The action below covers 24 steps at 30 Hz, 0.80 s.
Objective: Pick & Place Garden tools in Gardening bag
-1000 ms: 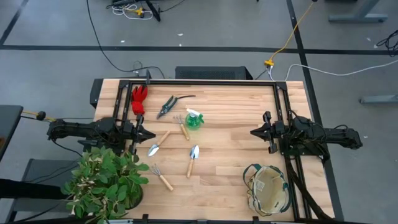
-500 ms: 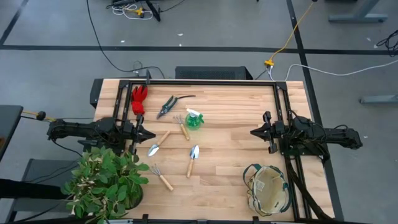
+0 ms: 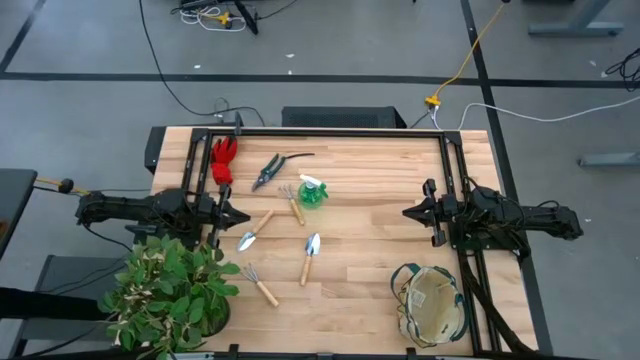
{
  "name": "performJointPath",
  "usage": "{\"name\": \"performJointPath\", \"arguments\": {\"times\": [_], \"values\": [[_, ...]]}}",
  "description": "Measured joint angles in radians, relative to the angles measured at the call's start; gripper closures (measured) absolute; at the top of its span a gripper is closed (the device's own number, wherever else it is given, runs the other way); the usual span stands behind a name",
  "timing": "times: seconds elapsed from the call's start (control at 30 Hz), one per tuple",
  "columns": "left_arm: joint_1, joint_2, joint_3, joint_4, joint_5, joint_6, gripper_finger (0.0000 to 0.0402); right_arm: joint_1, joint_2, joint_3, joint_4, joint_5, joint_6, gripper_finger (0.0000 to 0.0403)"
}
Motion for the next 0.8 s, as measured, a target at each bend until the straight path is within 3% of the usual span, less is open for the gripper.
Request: {"name": "performJointPath", "arguments": {"times": [0.8], "values": [[0.000,0.000,0.000,-0.002,-0.015,0.000,0.0376,0.000,0.000,0.000,0.001,0.000,0.000,0.0380]]}}
